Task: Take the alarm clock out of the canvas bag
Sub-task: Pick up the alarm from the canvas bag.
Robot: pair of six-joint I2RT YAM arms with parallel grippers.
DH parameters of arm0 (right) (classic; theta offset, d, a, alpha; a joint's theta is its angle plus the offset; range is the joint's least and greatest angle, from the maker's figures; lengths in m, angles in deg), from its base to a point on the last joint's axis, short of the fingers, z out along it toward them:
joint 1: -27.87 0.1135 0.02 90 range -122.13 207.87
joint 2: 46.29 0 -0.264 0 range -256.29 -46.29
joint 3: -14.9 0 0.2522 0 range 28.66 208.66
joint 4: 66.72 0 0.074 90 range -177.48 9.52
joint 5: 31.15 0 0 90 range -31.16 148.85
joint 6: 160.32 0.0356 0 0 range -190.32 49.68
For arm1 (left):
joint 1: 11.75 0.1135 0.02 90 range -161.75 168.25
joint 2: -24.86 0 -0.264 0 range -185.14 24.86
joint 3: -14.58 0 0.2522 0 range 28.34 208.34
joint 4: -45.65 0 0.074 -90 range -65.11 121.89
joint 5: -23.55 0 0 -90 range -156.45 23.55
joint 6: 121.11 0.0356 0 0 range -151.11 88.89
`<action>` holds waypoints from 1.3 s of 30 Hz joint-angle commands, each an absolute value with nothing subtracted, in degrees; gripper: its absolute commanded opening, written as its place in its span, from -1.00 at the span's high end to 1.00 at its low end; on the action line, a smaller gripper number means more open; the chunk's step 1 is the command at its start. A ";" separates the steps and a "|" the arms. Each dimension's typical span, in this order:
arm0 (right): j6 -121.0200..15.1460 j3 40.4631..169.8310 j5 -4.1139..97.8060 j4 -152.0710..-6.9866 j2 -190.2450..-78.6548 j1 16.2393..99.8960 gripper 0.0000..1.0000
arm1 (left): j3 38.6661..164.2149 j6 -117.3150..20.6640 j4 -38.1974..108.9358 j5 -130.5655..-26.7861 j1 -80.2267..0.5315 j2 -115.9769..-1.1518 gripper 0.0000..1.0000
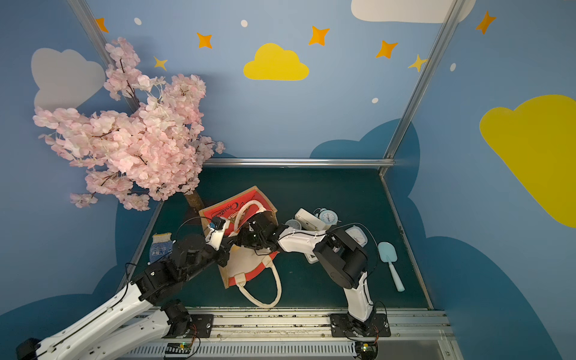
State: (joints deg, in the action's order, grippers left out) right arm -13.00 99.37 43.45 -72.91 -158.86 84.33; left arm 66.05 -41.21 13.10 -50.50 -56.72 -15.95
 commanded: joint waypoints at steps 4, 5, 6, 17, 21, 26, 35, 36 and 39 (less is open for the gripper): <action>-6.16 98.57 45.31 -68.16 -157.39 84.73 -0.28 | 66.36 -42.50 13.10 -48.57 -57.13 -14.47 0.80; -6.45 99.23 45.94 -69.27 -157.85 84.90 -0.28 | 66.22 -42.36 13.25 -48.37 -57.10 -14.30 0.80; -6.75 99.91 46.41 -70.13 -158.55 85.06 -0.27 | 66.30 -42.28 13.39 -48.27 -57.11 -14.10 0.80; -4.28 98.91 49.06 -69.35 -163.83 85.17 -0.23 | 65.73 -42.66 13.65 -48.38 -57.19 -12.63 0.80; -3.73 99.80 48.50 -70.11 -165.48 84.82 -0.24 | 65.47 -43.23 14.39 -48.49 -57.23 -12.25 0.80; -2.22 98.30 47.51 -64.04 -166.51 84.45 -0.29 | 65.53 -44.09 14.75 -48.63 -57.36 -12.11 0.80; -2.87 96.72 42.93 -54.83 -164.78 84.38 -0.19 | 65.50 -46.51 13.12 -46.71 -57.54 -13.31 0.80; -3.23 96.88 43.10 -55.21 -164.07 84.46 -0.17 | 65.53 -46.68 12.91 -46.51 -57.53 -13.54 0.80; -4.29 97.91 43.48 -56.63 -162.80 84.73 -0.15 | 65.59 -47.40 13.56 -46.85 -57.62 -14.56 0.80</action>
State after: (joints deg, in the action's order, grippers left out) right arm -2.99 96.95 44.30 -58.90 -165.68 84.33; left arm 65.29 -45.63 12.69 -46.85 -57.31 -13.90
